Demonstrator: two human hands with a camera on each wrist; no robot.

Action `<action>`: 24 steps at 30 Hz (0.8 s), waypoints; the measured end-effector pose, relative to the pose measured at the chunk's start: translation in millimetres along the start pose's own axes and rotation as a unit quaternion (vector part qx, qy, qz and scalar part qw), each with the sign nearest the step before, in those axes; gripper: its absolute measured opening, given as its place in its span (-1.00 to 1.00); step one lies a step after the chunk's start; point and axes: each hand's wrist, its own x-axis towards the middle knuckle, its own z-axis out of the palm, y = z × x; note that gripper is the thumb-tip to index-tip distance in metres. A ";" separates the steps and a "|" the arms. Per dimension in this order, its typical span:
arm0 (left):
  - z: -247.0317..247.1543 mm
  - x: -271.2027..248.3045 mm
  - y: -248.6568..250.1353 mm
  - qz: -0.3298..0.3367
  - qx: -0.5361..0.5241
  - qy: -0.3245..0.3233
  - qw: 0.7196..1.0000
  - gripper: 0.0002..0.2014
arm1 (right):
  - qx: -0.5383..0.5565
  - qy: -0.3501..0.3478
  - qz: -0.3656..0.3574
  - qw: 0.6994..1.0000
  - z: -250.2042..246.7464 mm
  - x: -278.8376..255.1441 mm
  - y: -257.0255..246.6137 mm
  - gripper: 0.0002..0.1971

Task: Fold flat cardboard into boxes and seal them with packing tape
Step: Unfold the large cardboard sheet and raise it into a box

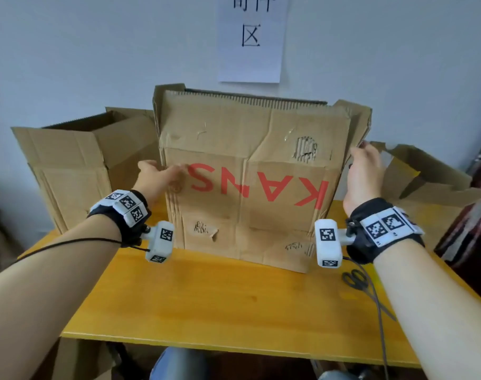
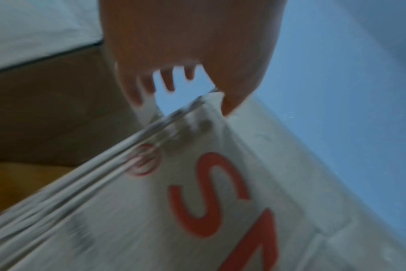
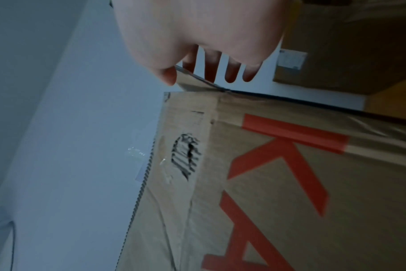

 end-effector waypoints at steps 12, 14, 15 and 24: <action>28.6 -17.1 132.7 0.364 0.109 0.032 0.925 -0.65 | 0.054 0.009 -0.082 0.995 19.5 28.4 -35.8 -0.55; 42.8 -13.1 143.5 0.364 0.163 -0.008 0.917 -0.55 | 0.042 0.002 -0.098 0.994 20.9 34.4 -38.9 -0.58; 48.9 -11.5 148.3 0.355 0.186 -0.027 0.916 -0.49 | 0.039 -0.002 -0.103 0.994 21.0 37.7 -39.8 -0.61; 74.5 -10.2 172.1 0.376 0.220 -0.070 0.897 -0.74 | 0.022 -0.017 -0.112 0.993 15.7 66.0 -41.1 -0.72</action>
